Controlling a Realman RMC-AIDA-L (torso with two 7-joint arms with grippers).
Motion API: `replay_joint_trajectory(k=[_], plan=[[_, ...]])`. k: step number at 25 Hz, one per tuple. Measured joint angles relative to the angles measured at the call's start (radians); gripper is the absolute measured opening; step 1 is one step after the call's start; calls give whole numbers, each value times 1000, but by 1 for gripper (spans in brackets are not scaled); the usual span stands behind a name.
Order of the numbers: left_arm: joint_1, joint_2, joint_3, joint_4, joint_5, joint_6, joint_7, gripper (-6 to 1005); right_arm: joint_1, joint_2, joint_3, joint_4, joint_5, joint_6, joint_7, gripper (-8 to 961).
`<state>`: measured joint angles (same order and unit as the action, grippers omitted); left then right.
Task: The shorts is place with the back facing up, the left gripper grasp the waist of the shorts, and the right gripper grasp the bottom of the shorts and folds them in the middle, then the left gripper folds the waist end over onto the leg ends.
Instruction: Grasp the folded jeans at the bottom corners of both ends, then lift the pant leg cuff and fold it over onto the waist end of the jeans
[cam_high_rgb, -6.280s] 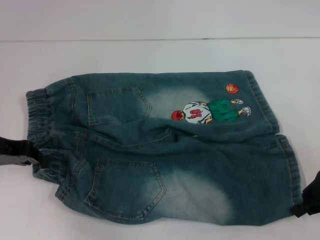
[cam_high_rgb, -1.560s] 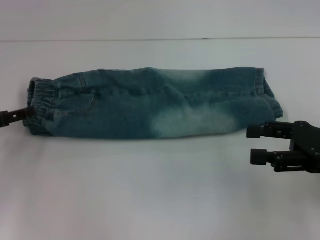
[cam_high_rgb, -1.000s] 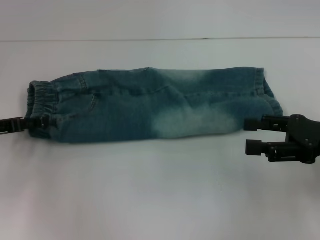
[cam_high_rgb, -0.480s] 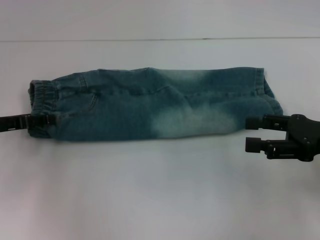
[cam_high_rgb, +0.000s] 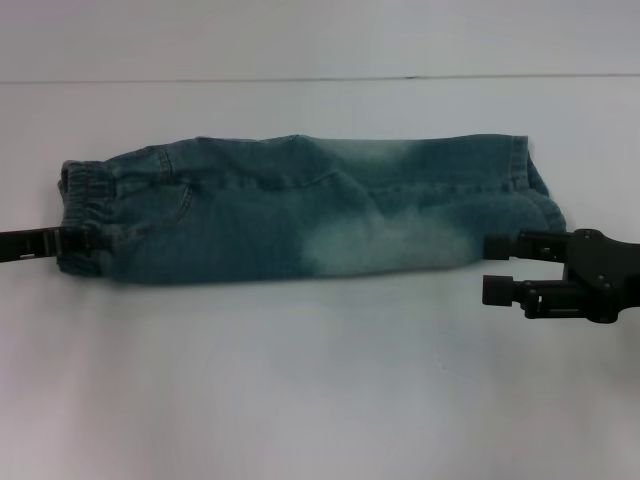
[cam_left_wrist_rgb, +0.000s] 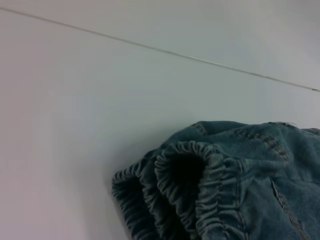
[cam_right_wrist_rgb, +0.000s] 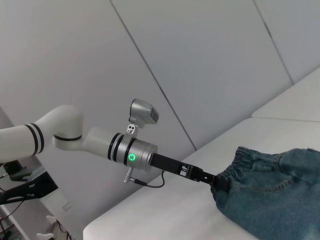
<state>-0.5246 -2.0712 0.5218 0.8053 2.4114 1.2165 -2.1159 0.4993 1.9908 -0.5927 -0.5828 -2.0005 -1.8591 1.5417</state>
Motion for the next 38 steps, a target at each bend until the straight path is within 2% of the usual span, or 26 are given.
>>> replay_joint_trajectory(k=[7, 15, 18, 20, 21, 22, 23, 24, 25, 29, 31, 35, 38], plan=[[0, 3, 1, 1, 0, 9, 2, 146, 3, 1, -1, 0, 0, 17, 0, 857], [-12, 9, 1, 15, 0, 36, 0, 110, 13, 13, -6, 0, 0, 69, -5, 858], [-25, 14, 1, 29, 0, 62, -3, 97, 25, 27, -15, 0, 0, 124, -9, 756], [-42, 24, 2, 38, 0, 89, -13, 90, 36, 45, -17, 1, 1, 166, -21, 713], [-52, 28, 2, 43, 0, 100, -19, 86, 45, 58, -16, 1, 5, 200, -29, 691], [-59, 31, 3, 47, 0, 110, -23, 83, 58, 82, -12, 5, 18, 274, -48, 670], [-66, 34, 3, 51, 0, 120, -26, 79, 67, 94, -11, 13, 34, 321, -66, 648], [-83, 39, 4, 55, 0, 137, -31, 78, 67, 94, -11, 13, 34, 321, -66, 627], [-98, 44, 4, 56, 0, 155, -36, 78, 80, 100, -11, 42, 57, 368, -95, 605], [-167, 68, 27, 66, 0, 214, -65, 75, 145, 103, -14, 215, 202, 594, -290, 519], [-196, 73, 51, 85, 0, 228, -85, 74, 192, 107, -16, 322, 309, 749, -446, 439], [-258, 80, 119, 145, 0, 250, -146, 73, 245, 109, -15, 418, 398, 861, -595, 279], [-303, 89, 144, 173, -3, 260, -188, 72, 319, 116, -11, 505, 441, 974, -720, 122]])
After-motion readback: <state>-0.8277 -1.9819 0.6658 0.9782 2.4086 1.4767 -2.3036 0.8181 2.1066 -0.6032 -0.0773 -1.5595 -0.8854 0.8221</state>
